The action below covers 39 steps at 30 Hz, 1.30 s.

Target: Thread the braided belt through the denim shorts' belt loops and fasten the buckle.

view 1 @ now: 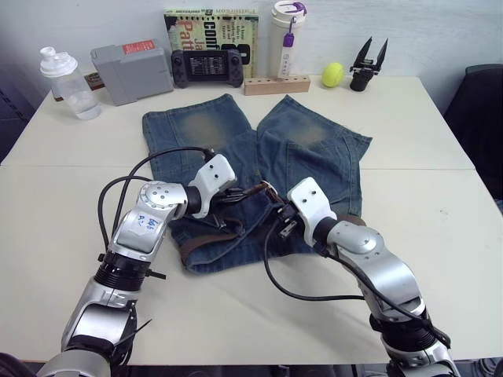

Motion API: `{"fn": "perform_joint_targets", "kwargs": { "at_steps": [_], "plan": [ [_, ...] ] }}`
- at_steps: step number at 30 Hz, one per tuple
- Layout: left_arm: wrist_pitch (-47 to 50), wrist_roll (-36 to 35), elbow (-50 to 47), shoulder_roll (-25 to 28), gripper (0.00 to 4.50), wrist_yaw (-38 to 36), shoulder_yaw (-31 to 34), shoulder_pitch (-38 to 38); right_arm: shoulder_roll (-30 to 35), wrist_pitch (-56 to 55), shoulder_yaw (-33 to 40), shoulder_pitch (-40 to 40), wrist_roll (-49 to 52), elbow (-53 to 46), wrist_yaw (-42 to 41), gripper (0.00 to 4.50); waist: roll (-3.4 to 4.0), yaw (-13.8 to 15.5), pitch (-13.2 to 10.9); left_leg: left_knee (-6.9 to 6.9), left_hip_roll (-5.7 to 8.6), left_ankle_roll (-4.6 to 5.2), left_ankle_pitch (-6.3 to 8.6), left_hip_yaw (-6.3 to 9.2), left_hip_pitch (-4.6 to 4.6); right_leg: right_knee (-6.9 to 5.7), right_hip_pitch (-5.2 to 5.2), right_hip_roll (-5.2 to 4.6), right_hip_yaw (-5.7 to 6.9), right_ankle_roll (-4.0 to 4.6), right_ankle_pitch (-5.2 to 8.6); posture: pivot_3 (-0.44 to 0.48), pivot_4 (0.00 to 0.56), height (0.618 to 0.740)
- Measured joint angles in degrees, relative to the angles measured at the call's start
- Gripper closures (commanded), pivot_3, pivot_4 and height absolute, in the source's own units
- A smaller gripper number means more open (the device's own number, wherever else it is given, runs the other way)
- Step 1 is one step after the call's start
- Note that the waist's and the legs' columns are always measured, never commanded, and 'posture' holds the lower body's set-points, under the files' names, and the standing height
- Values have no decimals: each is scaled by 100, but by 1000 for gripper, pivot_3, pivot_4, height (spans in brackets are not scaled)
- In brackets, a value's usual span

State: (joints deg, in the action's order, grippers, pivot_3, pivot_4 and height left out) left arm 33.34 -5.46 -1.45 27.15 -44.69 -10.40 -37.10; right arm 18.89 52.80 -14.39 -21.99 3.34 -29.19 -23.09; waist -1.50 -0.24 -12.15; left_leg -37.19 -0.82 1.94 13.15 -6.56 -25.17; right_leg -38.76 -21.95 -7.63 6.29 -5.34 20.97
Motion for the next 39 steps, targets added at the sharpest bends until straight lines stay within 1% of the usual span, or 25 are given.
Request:
{"fn": "perform_joint_targets", "kwargs": {
  "at_steps": [6,8,12,18,19,20,21,24,25,26,28,31,34,35,37,39],
  "plan": [
    [-21,10,9,-178,4500,40,-39,-13,201,-128,-170,-28,21,0,-281,4498,0,0,0,-1,0,0,0,0,0,2,0,0,1,0,0,0,150,694],
    [-118,48,133,-343,4500,84,-134,-116,433,-167,-302,-152,21,4,-496,4498,-1,7,0,-3,1,1,0,0,0,7,1,0,3,0,0,0,150,694],
    [-224,122,417,-634,4500,147,-238,-372,683,-305,-426,-267,-44,20,-677,4498,-2,3,1,-2,0,1,0,-2,0,8,0,0,4,0,0,0,150,694],
    [-332,185,492,-708,4500,126,-354,-463,1133,-621,-703,-378,-347,39,-874,4498,-2,12,1,-4,0,1,0,-2,0,9,1,-1,5,0,0,0,150,694],
    [-328,185,491,-708,4500,112,-364,-463,1170,-646,-719,-367,-375,33,-888,3998,-2,14,1,-5,0,1,0,-2,0,9,1,-2,5,0,0,0,150,694],
    [-327,185,488,-697,4500,88,-378,-463,1204,-659,-667,-350,-361,15,-939,3373,-2,16,1,-6,0,1,0,-2,0,9,2,-2,5,0,0,0,150,694],
    [-329,184,474,-692,4500,84,-378,-463,1209,-659,-655,-332,-324,-6,-990,3081,-3,17,1,-6,0,1,0,0,-1,10,3,-2,5,0,0,0,150,694],
    [-355,190,411,-628,4500,30,-422,-457,1255,-658,-456,-231,-68,-81,-1209,1811,-2,16,1,-6,0,1,0,1,-1,12,5,-2,5,0,0,0,150,694],
    [-374,200,406,-551,4500,-28,-435,-418,1467,-653,-118,-313,191,-182,-1465,1312,-2,7,1,-7,0,2,0,-3,1,10,4,-1,9,0,0,0,150,694],
    [-382,202,404,-526,4500,-46,-435,-388,1558,-653,57,-417,272,-226,-1549,965,-2,6,1,-8,0,2,0,-2,3,10,4,-2,10,0,0,0,150,694],
    [-393,204,404,-507,4500,-80,-458,-361,1884,-669,457,-749,555,-270,-1891,52,-2,16,1,-8,-1,2,0,1,2,12,6,-2,9,0,0,0,150,694],
    [-419,206,405,-497,4500,-116,-484,-361,2255,-830,782,-955,819,-271,-2323,52,-2,19,1,-5,-1,4,1,15,3,30,22,-3,17,0,0,0,150,694],
    [-491,222,417,-497,4500,-122,-516,-369,2791,-1917,495,-1116,457,182,-2743,52,-2,19,1,-10,1,6,2,13,4,33,29,-5,21,-2,-1,0,150,694],
    [-508,227,423,-501,4500,-122,-525,-376,2850,-2106,416,-1151,365,305,-2790,52,-2,19,1,-12,1,6,2,13,4,32,29,-5,21,-2,-1,0,150,694],
    [-584,231,435,-510,4500,-136,-535,-414,2916,-2937,58,-1293,-40,911,-2961,52,-2,17,1,-14,1,6,2,13,7,30,32,-5,23,-3,-2,0,150,694],
    [-655,233,449,-513,4500,-177,-542,-471,2818,-3575,-194,-1428,-323,1529,-3036,52,-2,6,1,-14,1,6,2,13,7,27,32,-3,26,-3,-2,0,150,694]
  ]
}}
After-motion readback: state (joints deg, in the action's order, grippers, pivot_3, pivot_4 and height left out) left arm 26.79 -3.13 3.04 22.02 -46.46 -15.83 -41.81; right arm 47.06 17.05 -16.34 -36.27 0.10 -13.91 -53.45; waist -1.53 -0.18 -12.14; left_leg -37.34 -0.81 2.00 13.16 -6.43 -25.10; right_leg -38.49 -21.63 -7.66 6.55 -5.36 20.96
